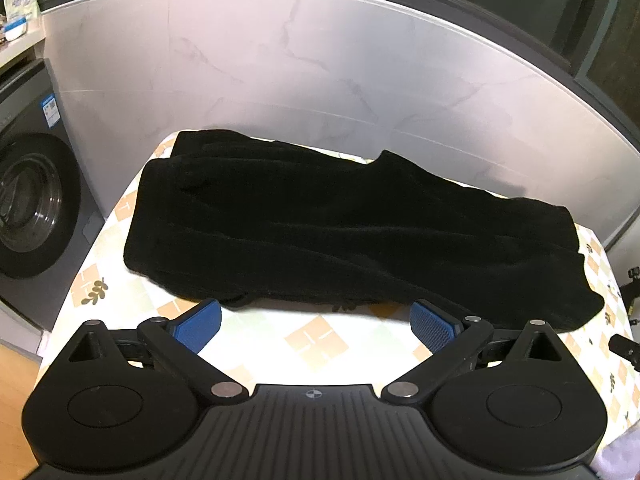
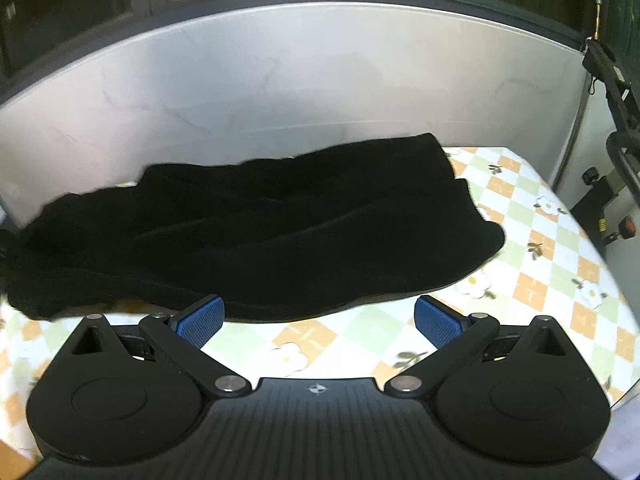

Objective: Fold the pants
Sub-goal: 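Lower both grippers toward the black pants' leg ends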

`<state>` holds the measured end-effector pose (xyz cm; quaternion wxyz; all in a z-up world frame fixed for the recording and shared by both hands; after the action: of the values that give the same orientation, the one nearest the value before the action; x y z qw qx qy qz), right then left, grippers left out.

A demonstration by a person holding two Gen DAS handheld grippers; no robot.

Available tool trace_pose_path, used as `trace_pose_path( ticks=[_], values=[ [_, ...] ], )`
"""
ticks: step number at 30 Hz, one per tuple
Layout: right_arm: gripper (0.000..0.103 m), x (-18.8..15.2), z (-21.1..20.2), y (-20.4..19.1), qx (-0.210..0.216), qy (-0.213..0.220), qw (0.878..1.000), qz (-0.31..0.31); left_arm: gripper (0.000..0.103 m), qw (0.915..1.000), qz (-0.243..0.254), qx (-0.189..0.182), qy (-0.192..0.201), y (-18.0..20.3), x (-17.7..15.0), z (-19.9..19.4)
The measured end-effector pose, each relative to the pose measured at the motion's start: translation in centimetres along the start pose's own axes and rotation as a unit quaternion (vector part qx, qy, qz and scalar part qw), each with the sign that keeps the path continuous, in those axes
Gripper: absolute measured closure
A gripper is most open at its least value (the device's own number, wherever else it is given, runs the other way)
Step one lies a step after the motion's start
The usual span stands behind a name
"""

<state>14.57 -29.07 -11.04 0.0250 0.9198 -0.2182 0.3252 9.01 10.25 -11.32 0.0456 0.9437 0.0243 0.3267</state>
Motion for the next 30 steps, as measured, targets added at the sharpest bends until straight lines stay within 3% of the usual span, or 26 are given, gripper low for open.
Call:
trace_pose_path(
  ticks=[5,12,15,21,25,30],
  values=[
    [0.002,2.7,2.9,1.7,0.004,0.020,1.000,0.002,0.000,0.9984,-0.049,-0.002,0.030,0.2,2.1,0.9],
    [0.008,6.8,8.7,5.8,0.033,0.024,0.999,0.025,0.000,0.9936,-0.099,0.039,0.038,1.8,4.5,3.3],
    [0.014,6.9,11.5,7.5,0.047,0.003,0.999,0.023,0.000,0.9921,-0.113,0.050,0.020,2.8,4.8,5.2],
    [0.014,5.5,17.3,10.2,0.038,-0.044,0.998,0.017,0.002,0.9898,-0.105,0.094,-0.020,4.6,4.4,9.0],
    [0.015,4.3,20.5,10.7,0.026,-0.066,0.997,0.011,0.011,0.9851,-0.128,0.098,-0.060,4.5,4.0,11.4],
    [0.016,3.6,21.8,9.8,0.017,-0.055,0.998,-0.019,0.018,0.9792,-0.160,0.090,-0.087,4.5,3.5,13.0]
  ],
)
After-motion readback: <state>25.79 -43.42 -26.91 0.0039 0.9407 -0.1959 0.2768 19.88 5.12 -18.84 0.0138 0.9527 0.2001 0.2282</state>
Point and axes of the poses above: each gripper's, at about its wrist camera, not at the fingertips, and z roughly the way its jaws point, y to its right, x to its top, the point moved 1 cm from there along z, roughly the way its jaws point, and after that the axes turned 4 degrees about z, right-handed, at the moved point
